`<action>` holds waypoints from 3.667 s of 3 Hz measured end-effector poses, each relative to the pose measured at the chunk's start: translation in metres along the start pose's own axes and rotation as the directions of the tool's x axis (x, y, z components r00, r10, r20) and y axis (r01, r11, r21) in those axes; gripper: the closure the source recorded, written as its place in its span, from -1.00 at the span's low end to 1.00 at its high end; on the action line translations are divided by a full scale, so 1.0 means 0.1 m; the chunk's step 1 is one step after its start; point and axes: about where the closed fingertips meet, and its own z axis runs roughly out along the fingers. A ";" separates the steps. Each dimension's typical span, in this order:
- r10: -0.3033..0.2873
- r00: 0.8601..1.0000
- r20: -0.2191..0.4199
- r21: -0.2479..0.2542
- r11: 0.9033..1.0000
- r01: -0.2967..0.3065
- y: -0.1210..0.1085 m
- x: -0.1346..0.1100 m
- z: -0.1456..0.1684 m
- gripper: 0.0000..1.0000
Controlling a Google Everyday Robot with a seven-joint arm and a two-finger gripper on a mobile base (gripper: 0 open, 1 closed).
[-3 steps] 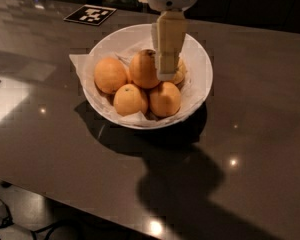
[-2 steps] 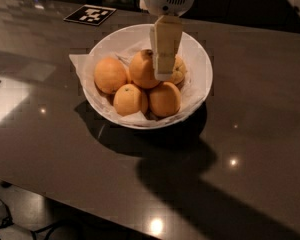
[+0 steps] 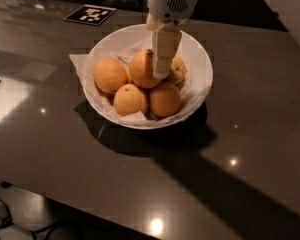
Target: Pick orange from white bowl
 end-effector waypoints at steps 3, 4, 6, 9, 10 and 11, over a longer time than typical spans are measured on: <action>0.056 0.998 0.010 -0.076 0.996 -0.055 0.01 0.12 0.36 -0.62; 0.054 0.998 0.021 -0.087 0.995 -0.052 0.05 0.12 0.46 -0.26; 0.053 0.998 0.028 -0.075 0.996 -0.051 0.02 0.10 0.47 0.68; -0.028 0.971 0.236 0.067 0.998 0.012 0.41 0.02 -0.25 1.00; -0.051 0.963 0.266 0.094 0.995 0.027 0.47 -0.01 -0.38 1.00; -0.052 0.962 0.267 0.094 0.995 0.027 0.48 -0.01 -0.38 0.65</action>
Offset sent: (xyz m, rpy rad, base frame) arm -0.0065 -0.0128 -0.0442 -0.0237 0.1502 -0.0336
